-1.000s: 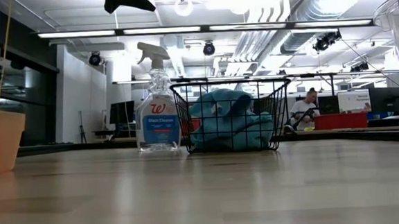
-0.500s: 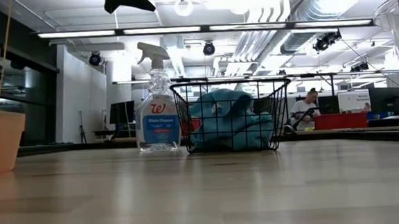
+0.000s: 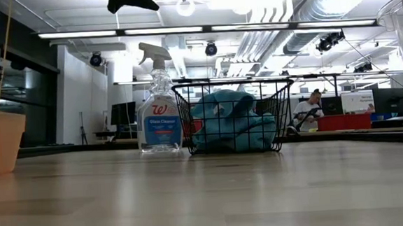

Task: Sort microfiber towel by color & place in baskets
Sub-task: Put the green towel into the transparent bin, then return to Home Position

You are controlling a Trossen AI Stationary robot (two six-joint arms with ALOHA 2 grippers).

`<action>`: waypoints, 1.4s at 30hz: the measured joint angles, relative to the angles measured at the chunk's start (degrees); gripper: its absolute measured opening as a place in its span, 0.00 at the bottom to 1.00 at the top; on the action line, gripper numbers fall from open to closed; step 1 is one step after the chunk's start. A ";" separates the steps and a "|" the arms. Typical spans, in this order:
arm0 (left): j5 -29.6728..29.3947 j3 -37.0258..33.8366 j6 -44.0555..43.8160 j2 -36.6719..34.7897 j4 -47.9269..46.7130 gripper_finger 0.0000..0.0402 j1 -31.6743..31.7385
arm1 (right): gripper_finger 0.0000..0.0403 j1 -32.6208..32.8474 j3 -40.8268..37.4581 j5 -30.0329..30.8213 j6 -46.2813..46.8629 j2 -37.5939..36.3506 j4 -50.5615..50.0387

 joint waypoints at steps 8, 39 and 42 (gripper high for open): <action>0.31 0.00 -0.07 0.00 1.15 0.44 0.47 | 0.00 1.22 -6.24 -1.08 13.15 2.63 -1.60; 1.26 0.00 3.91 0.00 8.66 0.44 1.30 | 0.64 1.35 9.60 -9.48 -6.57 -2.21 -10.84; 2.23 0.00 4.94 0.00 8.81 0.44 1.32 | 0.64 1.37 12.90 -4.21 -11.81 -3.84 -11.69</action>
